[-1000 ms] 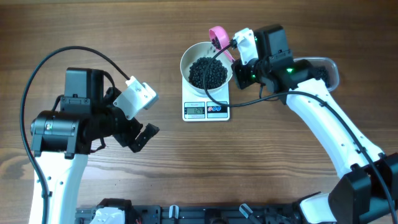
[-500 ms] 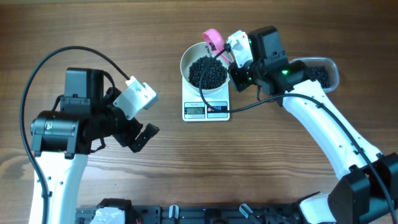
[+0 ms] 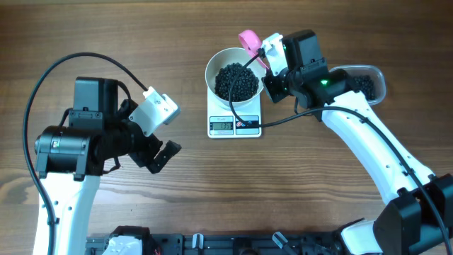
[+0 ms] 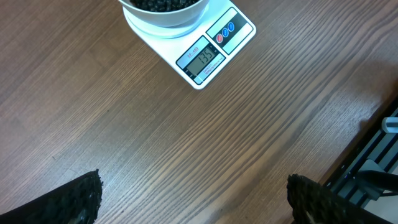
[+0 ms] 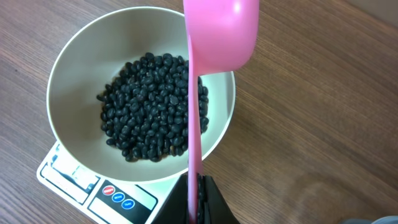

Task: Scoop item into bowl and weigh 150g on scale
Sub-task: 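Move the empty scoop right back over the bean tub, then dip the pink scoop into the black beans in the tub, then lift the filled scoop and carry it left over the white bowl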

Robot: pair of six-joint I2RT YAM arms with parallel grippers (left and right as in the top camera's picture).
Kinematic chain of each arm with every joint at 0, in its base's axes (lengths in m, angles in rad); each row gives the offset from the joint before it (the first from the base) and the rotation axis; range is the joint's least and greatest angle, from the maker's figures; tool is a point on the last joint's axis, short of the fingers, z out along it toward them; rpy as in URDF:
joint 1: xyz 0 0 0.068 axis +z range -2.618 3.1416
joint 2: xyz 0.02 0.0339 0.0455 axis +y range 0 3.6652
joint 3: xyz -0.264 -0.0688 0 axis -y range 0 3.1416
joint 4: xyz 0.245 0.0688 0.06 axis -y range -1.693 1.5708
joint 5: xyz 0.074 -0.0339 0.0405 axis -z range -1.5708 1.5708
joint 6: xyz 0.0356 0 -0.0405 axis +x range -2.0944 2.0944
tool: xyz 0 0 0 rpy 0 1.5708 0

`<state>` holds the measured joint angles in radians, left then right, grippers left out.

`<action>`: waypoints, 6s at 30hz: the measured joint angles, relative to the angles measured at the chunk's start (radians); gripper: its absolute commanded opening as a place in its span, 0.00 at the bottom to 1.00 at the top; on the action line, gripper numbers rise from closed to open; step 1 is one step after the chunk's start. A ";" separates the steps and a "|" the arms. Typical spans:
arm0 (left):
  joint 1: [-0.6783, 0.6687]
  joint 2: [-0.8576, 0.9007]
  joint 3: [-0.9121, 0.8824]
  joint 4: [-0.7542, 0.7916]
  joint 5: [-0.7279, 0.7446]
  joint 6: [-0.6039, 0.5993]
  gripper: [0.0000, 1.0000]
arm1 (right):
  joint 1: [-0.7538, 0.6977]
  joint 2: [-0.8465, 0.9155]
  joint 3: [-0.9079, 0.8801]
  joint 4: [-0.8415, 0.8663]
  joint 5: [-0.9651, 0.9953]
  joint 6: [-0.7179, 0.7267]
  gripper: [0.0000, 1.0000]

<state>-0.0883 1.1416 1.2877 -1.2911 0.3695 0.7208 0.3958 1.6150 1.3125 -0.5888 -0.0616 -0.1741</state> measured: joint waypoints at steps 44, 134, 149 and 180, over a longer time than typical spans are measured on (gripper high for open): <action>0.000 0.000 0.000 0.000 0.000 0.000 1.00 | -0.327 -0.296 0.005 -0.456 0.155 0.312 0.04; 0.000 0.000 0.000 0.000 0.000 0.000 1.00 | -0.852 0.135 0.017 -0.529 -0.543 0.195 0.04; 0.000 0.000 0.000 0.000 0.000 0.000 1.00 | -0.936 0.135 0.017 -0.530 -0.776 0.155 0.04; 0.000 0.000 0.000 0.000 0.000 0.000 1.00 | -0.358 0.071 0.009 0.029 -0.968 0.377 0.04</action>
<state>-0.0883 1.1416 1.2877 -1.2911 0.3695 0.7208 0.0380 1.6863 1.3216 -0.5602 -1.0298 0.2024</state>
